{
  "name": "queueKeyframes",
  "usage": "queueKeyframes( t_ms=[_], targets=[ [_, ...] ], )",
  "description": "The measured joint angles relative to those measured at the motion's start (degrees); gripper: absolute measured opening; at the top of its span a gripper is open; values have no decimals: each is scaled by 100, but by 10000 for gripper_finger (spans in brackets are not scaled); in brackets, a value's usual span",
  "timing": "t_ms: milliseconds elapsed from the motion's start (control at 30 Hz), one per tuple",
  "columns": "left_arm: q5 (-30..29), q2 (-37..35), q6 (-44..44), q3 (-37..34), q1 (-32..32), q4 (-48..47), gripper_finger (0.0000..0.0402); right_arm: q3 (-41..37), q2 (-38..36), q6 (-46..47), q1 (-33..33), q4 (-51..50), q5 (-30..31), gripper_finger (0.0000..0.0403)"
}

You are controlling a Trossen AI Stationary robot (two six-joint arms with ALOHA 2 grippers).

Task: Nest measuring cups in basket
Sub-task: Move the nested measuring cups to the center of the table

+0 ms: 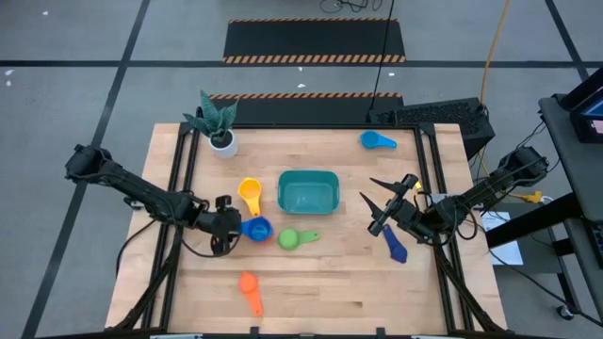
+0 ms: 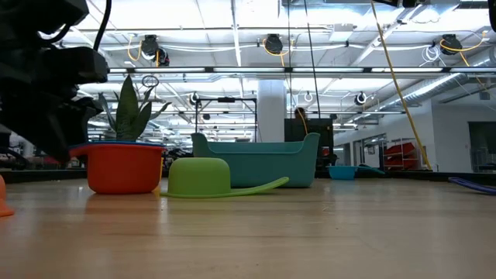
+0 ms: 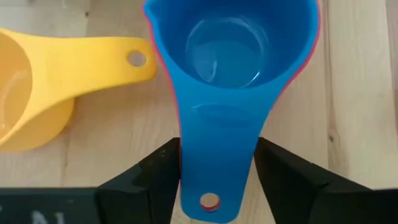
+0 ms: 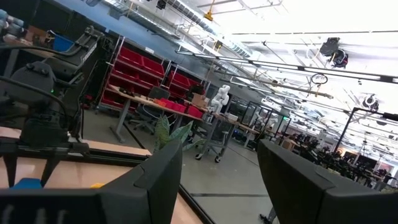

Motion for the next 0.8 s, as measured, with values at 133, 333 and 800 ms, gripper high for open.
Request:
queueKeyframes(
  t_ms=[133, 333, 800],
  targets=[
    [0, 0, -2, 0, 0, 8, 176, 0, 0, 0, 0, 2, -1, 203],
    [-134, 0, -191, 0, 0, 166, 154, 0, 0, 0, 0, 2, 1, 203],
    [-365, 2, -587, 0, -243, 1008, 152, 0, 0, 0, 0, 1, 1, 203]
  ],
)
